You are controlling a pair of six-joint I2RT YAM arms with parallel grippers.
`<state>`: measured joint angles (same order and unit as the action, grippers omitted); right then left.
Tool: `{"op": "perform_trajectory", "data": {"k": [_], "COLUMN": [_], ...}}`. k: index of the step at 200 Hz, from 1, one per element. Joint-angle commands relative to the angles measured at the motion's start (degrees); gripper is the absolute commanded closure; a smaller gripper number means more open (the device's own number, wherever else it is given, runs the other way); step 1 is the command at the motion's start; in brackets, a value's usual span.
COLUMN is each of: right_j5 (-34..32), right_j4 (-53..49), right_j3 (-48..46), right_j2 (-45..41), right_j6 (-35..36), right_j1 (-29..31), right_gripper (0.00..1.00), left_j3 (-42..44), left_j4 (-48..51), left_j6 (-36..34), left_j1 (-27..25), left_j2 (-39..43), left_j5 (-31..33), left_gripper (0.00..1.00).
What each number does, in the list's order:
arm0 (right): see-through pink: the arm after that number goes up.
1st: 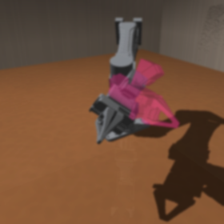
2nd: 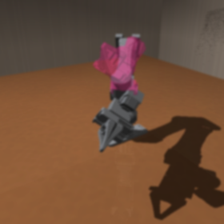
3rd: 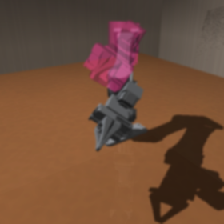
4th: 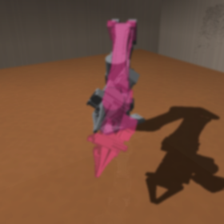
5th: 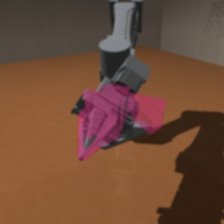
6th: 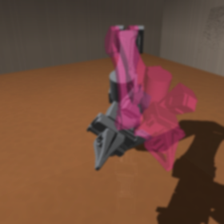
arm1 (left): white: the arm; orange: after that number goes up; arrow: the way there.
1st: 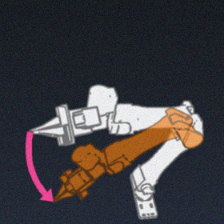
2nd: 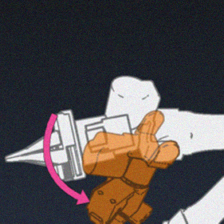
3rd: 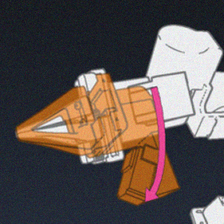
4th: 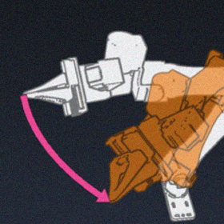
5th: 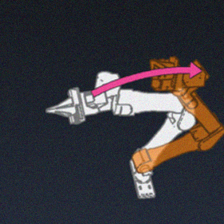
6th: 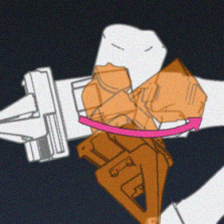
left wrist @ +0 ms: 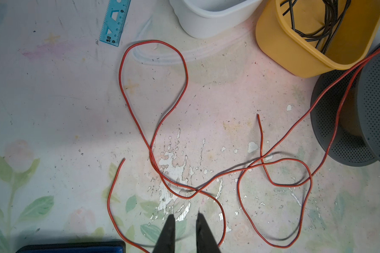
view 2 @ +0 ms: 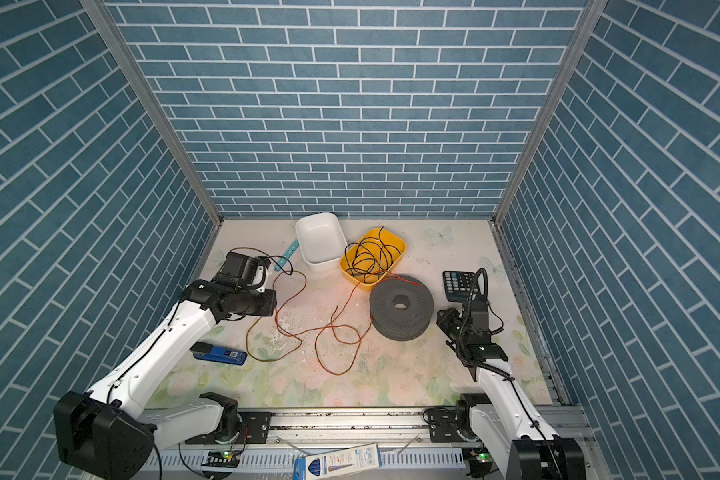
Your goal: Wrap the cables
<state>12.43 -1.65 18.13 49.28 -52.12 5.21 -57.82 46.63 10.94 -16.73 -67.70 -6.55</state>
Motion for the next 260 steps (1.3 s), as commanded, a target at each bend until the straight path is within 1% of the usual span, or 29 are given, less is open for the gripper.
{"op": "perform_trajectory", "data": {"k": [1, 17, 28, 37, 66, 94, 151, 168, 183, 208, 228, 243, 260], "right_j5": [3.77, 5.5, 7.63, 9.35, 13.05, 14.56, 18.89, 19.54, 19.49, 18.56, 17.06, 15.87, 14.36], "right_j4": [1.3, 3.16, 7.33, 10.73, 19.48, 26.99, 45.45, 51.3, 54.68, 57.73, 57.48, 54.97, 51.12], "right_j3": [-1.32, -2.37, -3.75, -4.71, -6.03, -6.78, -5.98, -6.16, -6.3, -6.82, -7.57, -7.97, -8.71], "right_j2": [-2.78, -4.12, -4.05, -3.1, 2.43, 7.84, 23.68, 28.0, 30.84, 33.47, 32.7, 30.66, 26.48], "right_j6": [0.94, 1.06, 0.35, -0.29, -1.11, -1.15, -3.12, -4.8, -6.07, -7.25, -7.69, -7.29, -6.73], "right_j1": [-0.22, -0.26, -0.25, -0.24, -0.28, -0.2, -0.23, -0.26, -0.24, -0.29, -0.68, -1.06, -2.22], "right_gripper": [0.46, 0.37, 0.32, 0.3, 0.3, 0.31, 0.37, 0.42, 0.5, 0.71, 0.84, 0.9, 0.96], "left_j3": [0.35, -0.07, -0.1, 0.12, 0.17, 0.08, -0.45, -0.45, -0.74, -1.42, -0.94, -0.54, -0.6], "left_j4": [-0.19, -0.86, -1.7, -2.6, -3.8, -3.72, -2.77, -2.56, -1.81, 0.42, 0.66, 0.57, 1.13], "left_j6": [0.9, 1.51, 2.13, 2.58, 3.54, 3.77, 3.74, 3.74, 3.47, 2.23, 1.99, 1.98, 1.76], "left_j1": [0.37, 0.35, 0.31, 0.3, 0.31, 0.3, 0.33, 0.3, 0.35, 0.3, 0.36, 0.31, 0.3], "left_j2": [0.58, -0.25, -0.57, -0.75, -1.72, -1.91, -1.01, -0.86, -0.84, -0.55, 0.28, 0.66, 0.56], "left_j5": [-1.66, -3.73, -5.42, -6.44, -7.99, -8.31, -7.78, -7.69, -6.15, -3.85, -3.56, -3.13, -2.86], "left_gripper": [0.79, 0.79, 0.79, 0.79, 0.79, 0.79, 0.79, 0.79, 0.79, 0.79, 0.79, 0.78, 0.78]}}
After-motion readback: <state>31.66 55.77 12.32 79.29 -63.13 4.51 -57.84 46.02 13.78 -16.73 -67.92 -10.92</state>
